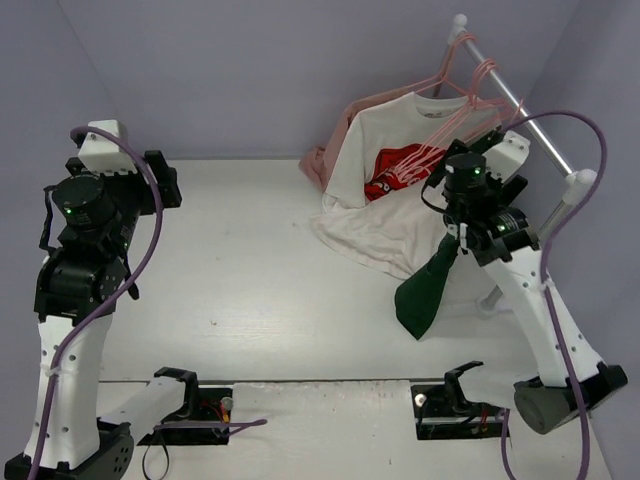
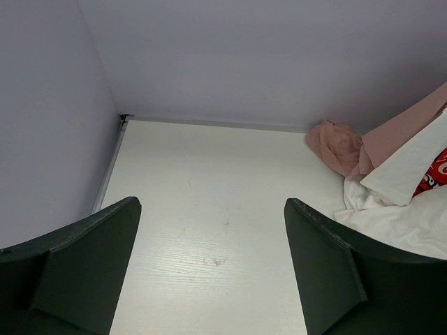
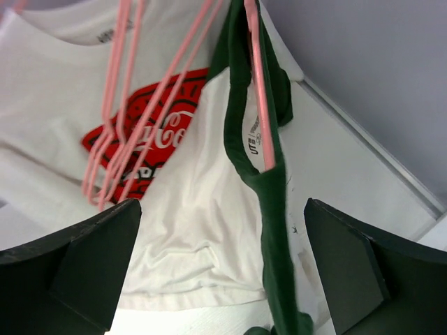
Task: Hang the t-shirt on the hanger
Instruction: Place the hanger at the clothesline, then reset both arms
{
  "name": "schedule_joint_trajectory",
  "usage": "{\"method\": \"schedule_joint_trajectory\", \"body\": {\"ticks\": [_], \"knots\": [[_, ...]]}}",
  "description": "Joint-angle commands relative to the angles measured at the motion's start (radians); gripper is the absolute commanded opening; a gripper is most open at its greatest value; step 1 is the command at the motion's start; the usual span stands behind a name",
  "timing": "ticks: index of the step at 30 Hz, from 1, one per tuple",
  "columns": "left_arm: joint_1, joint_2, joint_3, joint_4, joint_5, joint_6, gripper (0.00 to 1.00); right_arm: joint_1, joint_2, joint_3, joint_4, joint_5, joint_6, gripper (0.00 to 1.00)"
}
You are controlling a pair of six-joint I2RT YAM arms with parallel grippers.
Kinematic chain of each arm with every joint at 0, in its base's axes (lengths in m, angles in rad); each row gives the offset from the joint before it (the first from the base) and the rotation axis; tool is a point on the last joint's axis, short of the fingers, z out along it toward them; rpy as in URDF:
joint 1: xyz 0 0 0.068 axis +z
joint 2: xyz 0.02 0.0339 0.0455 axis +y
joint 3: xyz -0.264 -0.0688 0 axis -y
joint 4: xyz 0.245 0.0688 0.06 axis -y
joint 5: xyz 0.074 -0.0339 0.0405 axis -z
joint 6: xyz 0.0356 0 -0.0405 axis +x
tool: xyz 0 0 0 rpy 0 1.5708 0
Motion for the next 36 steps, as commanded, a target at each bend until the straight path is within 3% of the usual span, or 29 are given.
{"method": "schedule_joint_trajectory", "body": {"ticks": [1, 9, 20, 36], "knots": [[-0.008, -0.029, 0.04, 0.033, -0.013, 0.017, 0.79, -0.005, -0.161, 0.05, 0.064, -0.102, -0.149, 1.0], [-0.008, -0.075, 0.008, 0.006, -0.027, 0.031, 0.79, -0.007, -0.41, -0.037, 0.074, -0.283, -0.36, 1.0], [-0.025, -0.137, -0.06, -0.03, -0.109, 0.097, 0.79, -0.006, -0.794, -0.274, 0.077, -0.257, -0.511, 1.0], [-0.027, -0.251, -0.297, -0.042, -0.123, 0.113, 0.79, 0.009, -0.989, -0.363, 0.059, -0.165, -0.553, 1.0]]}}
